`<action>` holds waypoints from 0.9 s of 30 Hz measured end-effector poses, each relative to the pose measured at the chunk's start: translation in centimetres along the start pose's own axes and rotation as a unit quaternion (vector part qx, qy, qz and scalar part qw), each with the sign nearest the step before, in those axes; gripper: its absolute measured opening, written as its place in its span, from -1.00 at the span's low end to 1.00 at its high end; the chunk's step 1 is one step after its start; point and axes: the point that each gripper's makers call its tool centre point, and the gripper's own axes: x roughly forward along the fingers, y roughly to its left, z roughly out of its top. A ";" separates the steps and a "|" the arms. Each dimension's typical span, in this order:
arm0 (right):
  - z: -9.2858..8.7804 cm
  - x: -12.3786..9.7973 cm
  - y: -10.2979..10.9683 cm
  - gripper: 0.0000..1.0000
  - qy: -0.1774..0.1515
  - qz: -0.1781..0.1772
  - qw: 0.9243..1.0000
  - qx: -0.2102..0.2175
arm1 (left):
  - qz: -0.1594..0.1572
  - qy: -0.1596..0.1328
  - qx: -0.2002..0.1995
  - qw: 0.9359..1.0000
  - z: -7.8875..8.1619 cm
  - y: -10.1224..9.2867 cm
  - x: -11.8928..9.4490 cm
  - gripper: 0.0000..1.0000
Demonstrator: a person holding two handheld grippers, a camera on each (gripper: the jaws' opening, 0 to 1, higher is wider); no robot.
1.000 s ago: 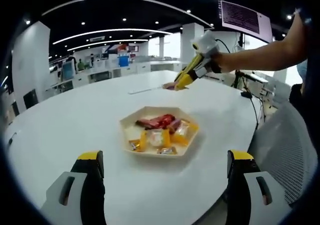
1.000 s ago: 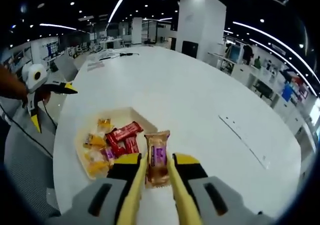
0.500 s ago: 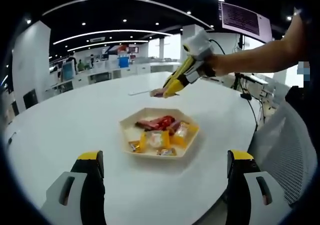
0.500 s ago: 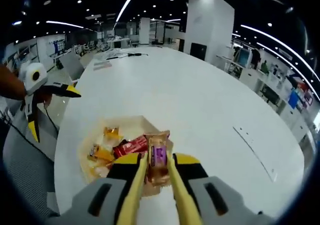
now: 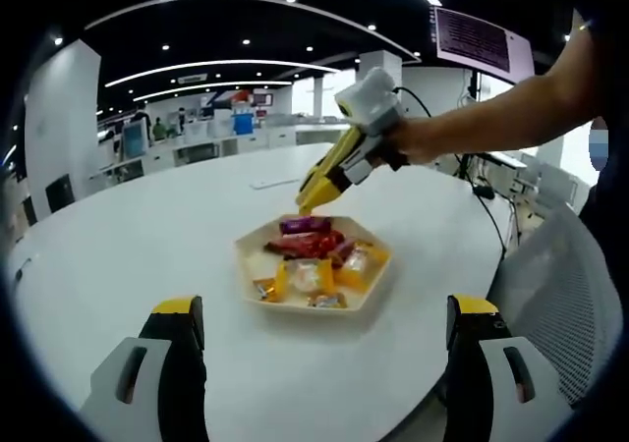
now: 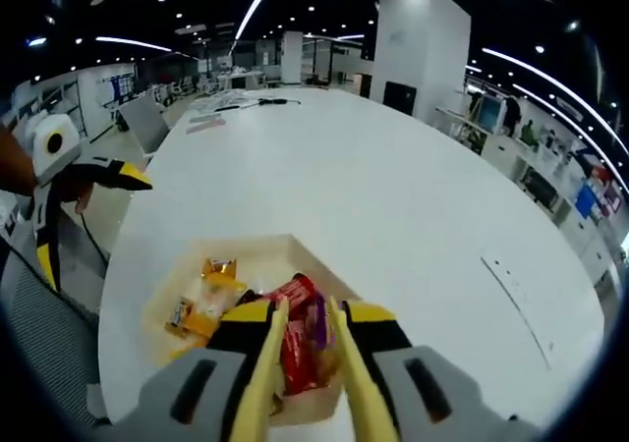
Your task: Place the target food into the container with the food tongs after gripping and lifting it, then release it inside without dropping or visibly crushing the food.
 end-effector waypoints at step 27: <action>2.1 -13.3 2.1 -0.47 -0.161 -0.023 0.987 -0.002 | -0.024 -0.023 -0.017 0.999 2.4 -0.4 -0.1 0.99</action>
